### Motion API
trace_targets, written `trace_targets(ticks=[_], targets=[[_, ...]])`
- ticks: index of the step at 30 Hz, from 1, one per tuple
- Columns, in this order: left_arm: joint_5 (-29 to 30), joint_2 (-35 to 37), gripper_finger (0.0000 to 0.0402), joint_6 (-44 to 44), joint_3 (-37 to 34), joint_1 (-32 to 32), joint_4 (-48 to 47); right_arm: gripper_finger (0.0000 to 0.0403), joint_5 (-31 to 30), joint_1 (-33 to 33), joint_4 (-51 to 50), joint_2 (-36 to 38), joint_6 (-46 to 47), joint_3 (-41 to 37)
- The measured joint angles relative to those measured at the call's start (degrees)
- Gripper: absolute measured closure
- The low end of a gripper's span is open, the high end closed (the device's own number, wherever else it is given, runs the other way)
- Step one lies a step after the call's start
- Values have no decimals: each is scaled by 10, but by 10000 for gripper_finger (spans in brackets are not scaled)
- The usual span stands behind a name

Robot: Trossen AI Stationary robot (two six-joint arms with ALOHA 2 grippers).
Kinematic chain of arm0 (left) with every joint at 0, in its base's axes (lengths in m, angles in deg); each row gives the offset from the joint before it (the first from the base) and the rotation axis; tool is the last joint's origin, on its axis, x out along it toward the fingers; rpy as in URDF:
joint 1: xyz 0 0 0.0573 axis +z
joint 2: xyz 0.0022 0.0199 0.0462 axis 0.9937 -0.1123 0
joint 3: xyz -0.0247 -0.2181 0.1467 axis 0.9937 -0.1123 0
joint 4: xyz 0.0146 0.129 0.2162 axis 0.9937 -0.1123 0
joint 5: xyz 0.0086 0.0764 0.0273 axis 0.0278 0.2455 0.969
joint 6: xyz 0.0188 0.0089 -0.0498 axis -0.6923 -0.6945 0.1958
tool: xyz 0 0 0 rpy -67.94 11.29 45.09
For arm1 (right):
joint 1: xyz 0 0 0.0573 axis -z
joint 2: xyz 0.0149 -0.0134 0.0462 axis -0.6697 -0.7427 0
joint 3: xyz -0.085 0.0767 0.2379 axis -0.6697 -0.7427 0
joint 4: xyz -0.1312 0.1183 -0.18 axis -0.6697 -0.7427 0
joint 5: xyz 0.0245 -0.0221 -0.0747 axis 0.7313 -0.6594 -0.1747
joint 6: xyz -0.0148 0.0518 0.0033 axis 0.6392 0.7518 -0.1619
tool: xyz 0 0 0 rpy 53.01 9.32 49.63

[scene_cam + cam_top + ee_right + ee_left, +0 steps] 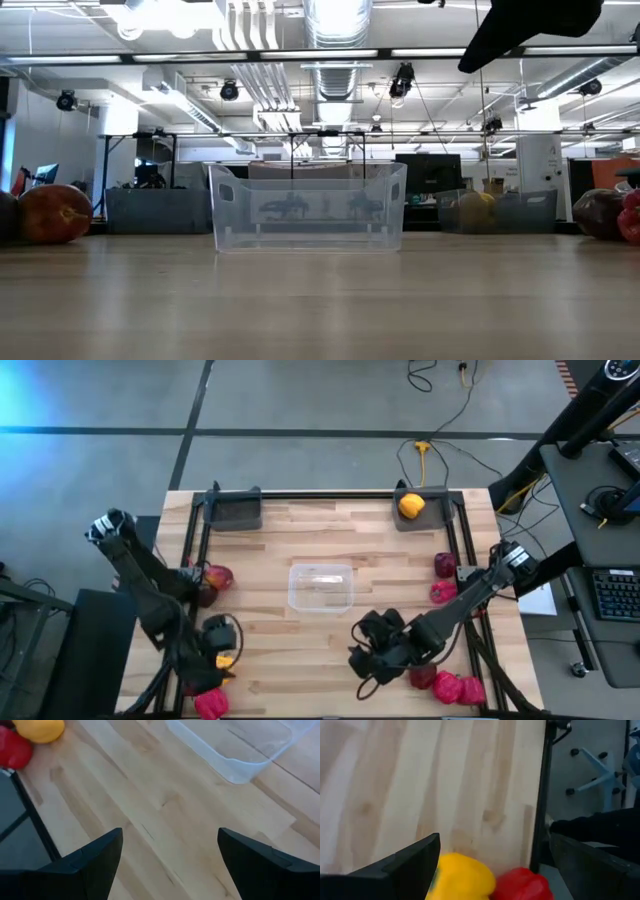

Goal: Sort produce into baskets
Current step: Put the yellow bell pepper into the right black bin

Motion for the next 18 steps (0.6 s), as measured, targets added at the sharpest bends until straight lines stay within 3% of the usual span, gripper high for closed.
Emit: trace_targets(ticks=[11,18], targets=[[-45,-147,44,45,83,-5,-129,99,0,-5,-1,2,-23,6],[-70,-167,28,261,129,-5,-201,98,1,-5,-4,4,-25,6]])
